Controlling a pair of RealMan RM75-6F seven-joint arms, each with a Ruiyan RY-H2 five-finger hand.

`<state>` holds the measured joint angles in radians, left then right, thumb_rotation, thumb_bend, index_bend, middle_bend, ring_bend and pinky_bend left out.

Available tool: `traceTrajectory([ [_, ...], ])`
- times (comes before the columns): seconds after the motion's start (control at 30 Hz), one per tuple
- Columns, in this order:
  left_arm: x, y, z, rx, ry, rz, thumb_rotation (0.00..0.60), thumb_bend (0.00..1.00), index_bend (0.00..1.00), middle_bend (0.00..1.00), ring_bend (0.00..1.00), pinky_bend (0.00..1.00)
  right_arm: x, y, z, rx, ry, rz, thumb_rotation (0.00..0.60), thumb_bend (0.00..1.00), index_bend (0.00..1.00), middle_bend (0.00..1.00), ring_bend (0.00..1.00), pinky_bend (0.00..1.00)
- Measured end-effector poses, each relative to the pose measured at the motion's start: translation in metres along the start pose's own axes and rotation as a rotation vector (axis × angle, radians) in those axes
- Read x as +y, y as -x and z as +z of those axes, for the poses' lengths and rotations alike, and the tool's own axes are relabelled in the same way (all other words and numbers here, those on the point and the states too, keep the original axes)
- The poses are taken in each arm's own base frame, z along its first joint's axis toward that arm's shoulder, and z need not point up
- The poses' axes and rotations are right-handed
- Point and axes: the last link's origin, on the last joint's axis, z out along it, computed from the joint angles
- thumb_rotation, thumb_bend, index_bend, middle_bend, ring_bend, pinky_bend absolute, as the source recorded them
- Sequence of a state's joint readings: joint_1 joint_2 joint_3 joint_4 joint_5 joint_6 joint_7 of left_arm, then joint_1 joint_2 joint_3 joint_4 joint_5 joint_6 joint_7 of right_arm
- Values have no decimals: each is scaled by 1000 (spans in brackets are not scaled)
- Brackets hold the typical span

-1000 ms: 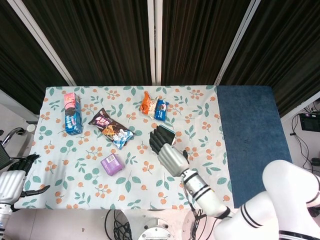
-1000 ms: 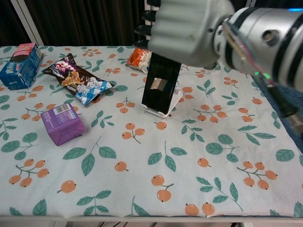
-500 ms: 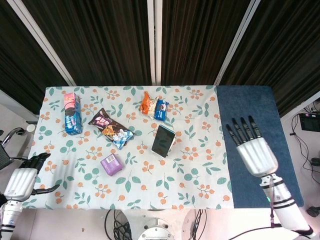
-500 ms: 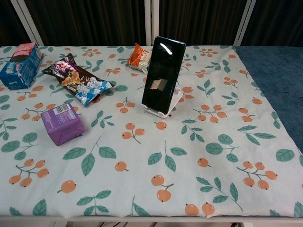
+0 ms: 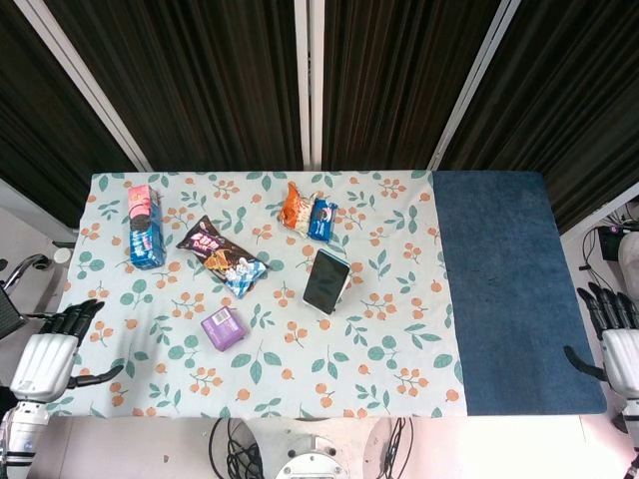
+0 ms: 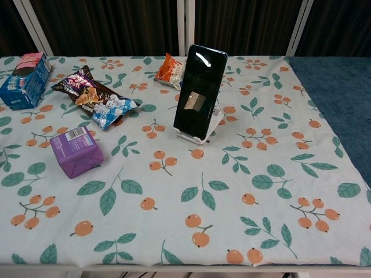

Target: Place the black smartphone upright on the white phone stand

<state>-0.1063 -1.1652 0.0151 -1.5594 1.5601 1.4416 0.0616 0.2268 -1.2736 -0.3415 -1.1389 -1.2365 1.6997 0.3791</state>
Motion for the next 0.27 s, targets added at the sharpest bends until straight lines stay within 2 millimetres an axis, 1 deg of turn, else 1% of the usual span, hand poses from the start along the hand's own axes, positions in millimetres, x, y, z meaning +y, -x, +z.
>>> traceTrajectory([
  [0.07, 1, -1, 0, 14, 6, 2, 365, 64, 110, 93, 132, 222, 9, 10, -14, 6, 23, 19, 600, 179, 0, 0, 0, 0],
  [0.1, 1, -2, 0, 23, 9, 1, 367, 65, 110, 92, 132, 222, 9, 12, -17, 11, 22, 21, 600, 180, 0, 0, 0, 0],
  [0.27, 0, -5, 2, 86, 29, -2, 360, 67, 110, 86, 132, 222, -2, 14, -15, 17, -15, 33, 600, 180, 0, 0, 0, 0],
])
